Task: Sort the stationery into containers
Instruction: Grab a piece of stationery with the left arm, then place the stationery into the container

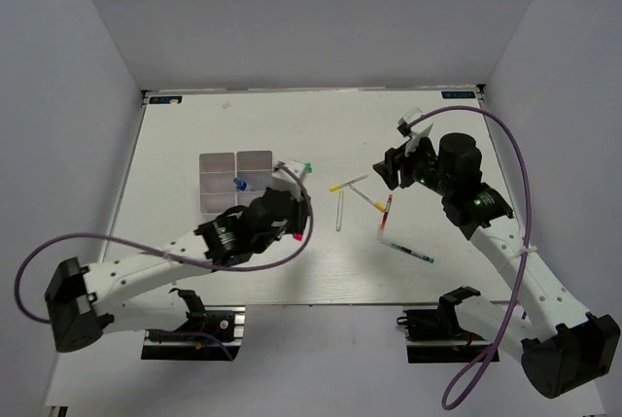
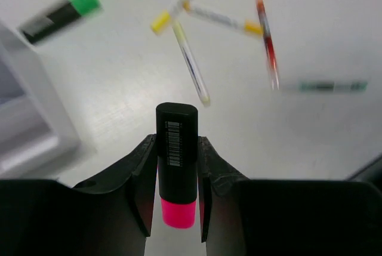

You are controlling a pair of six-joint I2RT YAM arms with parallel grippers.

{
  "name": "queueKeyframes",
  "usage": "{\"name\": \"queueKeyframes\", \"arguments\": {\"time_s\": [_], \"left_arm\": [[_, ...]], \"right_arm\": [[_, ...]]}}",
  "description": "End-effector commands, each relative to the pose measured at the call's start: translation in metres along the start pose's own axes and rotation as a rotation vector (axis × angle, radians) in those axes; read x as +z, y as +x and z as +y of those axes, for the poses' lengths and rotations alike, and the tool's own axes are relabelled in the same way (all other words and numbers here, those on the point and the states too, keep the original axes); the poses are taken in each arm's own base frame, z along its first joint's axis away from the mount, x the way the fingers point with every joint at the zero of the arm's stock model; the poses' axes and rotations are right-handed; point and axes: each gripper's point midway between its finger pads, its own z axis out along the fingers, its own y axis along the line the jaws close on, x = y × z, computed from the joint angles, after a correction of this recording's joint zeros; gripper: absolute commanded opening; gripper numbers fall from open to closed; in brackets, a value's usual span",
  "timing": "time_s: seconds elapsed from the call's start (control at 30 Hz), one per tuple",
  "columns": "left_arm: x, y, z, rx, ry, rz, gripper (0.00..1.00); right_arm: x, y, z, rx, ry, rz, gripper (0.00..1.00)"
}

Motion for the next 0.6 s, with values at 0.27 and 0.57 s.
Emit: {"name": "queueKeyframes", "arguments": {"time_s": [0.27,0.57], "left_arm": [[-0.082,-0.096,0.151,-0.382,-0.574,-0.651,0.03],[-0.096,-0.101,0.212,-0.446,-0.806,-0.799,0.02]], "right_arm": [[0.0,-0.003,0.004,0.002,-0.031,-0.02,0.58],[-0.001,-0.002,0.008,0.003,-0.047,-0.021,0.58]]}}
